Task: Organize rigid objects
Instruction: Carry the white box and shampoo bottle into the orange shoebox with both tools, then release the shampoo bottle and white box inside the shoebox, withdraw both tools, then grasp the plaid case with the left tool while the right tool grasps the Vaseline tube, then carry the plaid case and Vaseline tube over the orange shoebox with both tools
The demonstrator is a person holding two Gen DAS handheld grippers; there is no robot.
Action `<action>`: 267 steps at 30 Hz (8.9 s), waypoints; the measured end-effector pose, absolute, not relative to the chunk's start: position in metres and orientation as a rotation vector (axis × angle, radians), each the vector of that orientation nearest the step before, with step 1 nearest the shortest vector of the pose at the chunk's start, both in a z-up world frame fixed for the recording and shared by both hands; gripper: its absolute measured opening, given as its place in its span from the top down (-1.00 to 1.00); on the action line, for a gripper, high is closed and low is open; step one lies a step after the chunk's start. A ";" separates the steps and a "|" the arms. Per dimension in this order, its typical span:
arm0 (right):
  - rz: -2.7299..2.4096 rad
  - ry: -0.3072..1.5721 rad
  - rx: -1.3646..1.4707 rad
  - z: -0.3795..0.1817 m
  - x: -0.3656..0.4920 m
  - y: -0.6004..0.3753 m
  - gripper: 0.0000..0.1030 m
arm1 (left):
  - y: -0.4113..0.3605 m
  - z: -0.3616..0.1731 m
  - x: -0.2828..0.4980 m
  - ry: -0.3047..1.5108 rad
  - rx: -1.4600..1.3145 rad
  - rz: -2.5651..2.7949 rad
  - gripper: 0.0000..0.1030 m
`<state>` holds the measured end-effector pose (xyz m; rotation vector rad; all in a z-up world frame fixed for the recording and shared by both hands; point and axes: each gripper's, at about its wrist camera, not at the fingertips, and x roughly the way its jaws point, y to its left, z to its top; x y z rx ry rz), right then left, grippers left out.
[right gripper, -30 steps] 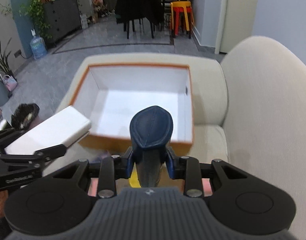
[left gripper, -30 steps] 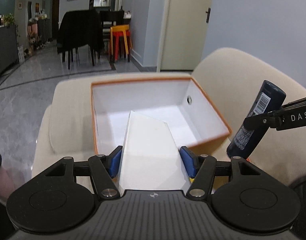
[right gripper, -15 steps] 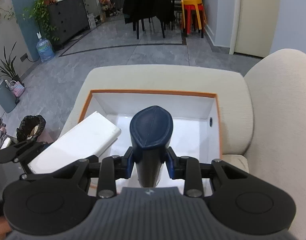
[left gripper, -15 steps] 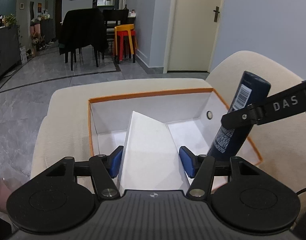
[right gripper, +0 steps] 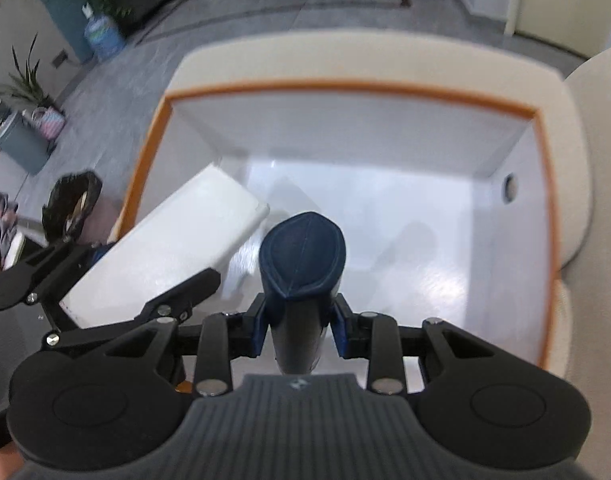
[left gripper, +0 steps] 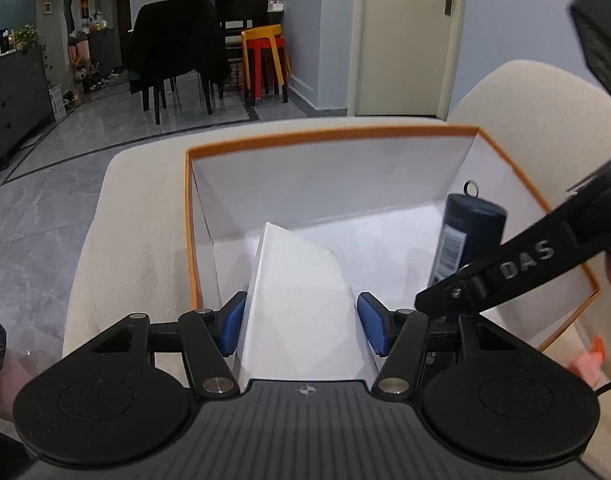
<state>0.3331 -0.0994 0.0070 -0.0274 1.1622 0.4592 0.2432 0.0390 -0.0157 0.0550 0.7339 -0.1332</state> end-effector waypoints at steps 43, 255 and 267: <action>0.448 1.312 -0.001 -0.020 0.375 -0.071 0.00 | 0.006 -0.012 0.229 0.659 0.301 -0.041 -0.65; 0.290 0.686 0.098 0.053 0.222 -0.187 0.12 | -0.007 0.032 0.218 0.570 0.058 -0.209 -0.46; 0.304 0.731 0.070 0.031 0.268 -0.165 0.12 | 0.000 0.016 0.240 0.621 0.025 -0.194 -0.45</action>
